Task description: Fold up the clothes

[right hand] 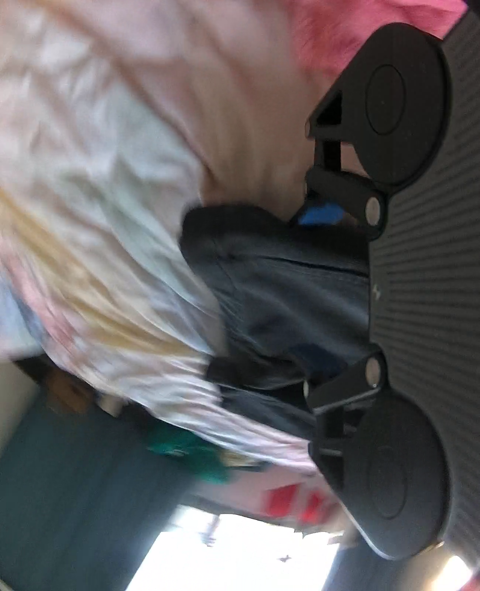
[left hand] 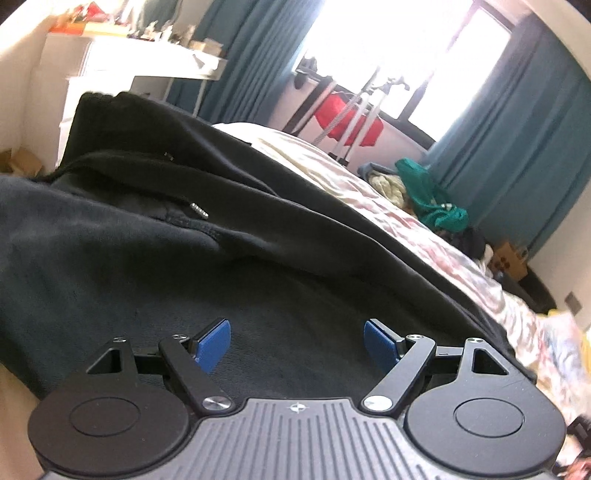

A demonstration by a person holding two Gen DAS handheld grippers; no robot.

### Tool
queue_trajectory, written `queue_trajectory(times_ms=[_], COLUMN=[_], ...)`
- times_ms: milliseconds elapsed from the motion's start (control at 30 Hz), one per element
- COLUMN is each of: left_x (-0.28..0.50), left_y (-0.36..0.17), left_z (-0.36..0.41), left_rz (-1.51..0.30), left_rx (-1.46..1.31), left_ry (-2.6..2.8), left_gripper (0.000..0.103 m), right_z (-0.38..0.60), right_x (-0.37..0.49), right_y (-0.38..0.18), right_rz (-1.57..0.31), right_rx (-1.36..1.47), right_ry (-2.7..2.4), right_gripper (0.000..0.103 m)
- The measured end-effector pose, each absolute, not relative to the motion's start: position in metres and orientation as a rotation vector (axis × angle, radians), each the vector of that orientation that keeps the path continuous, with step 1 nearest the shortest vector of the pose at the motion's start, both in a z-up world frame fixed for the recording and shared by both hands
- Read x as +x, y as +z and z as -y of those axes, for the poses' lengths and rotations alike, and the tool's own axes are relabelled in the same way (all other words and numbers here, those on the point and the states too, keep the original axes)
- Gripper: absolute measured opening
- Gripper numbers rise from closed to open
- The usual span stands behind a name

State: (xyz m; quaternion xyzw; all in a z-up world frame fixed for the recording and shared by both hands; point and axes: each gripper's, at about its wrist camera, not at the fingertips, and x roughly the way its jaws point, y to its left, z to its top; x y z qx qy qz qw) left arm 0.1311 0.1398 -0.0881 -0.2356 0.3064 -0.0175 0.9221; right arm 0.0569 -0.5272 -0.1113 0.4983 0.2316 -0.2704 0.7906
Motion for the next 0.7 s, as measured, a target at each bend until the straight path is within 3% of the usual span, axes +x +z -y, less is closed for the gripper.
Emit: queue_trajectory(times_ms=[33,67,167,400,700], left_x=[0.133,0.135,0.139,0.140,0.087], left_y=[-0.090,-0.093,-0.098,-0.099,-0.039], left_z=[-0.141,-0.143,-0.148,-0.160,-0.228], left_rz=[-0.632,-0.636,-0.649,-0.651,-0.601], left_rx=[-0.500,-0.515,-0.559,-0.642,-0.621], left_ry=[-0.029,-0.023,-0.015,-0.012,0.031], left_gripper=[0.081,0.081,0.081,0.081,0.084], right_z=[0.524,0.523,0.526,0.512,0.510], right_x=[0.062,0.064,0.060,0.047,0.052], right_y=[-0.111,-0.109,-0.103,-0.069,-0.069], right_rz=[-0.513,-0.510,-0.449,-0.242,-0.337], right_rx=[1.042,1.030,1.038,0.922,0.846], right_ry=[-0.571,-0.567,-0.575,-0.575,-0.672], right_gripper=[0.045,0.021,0.009,0.007,0.007])
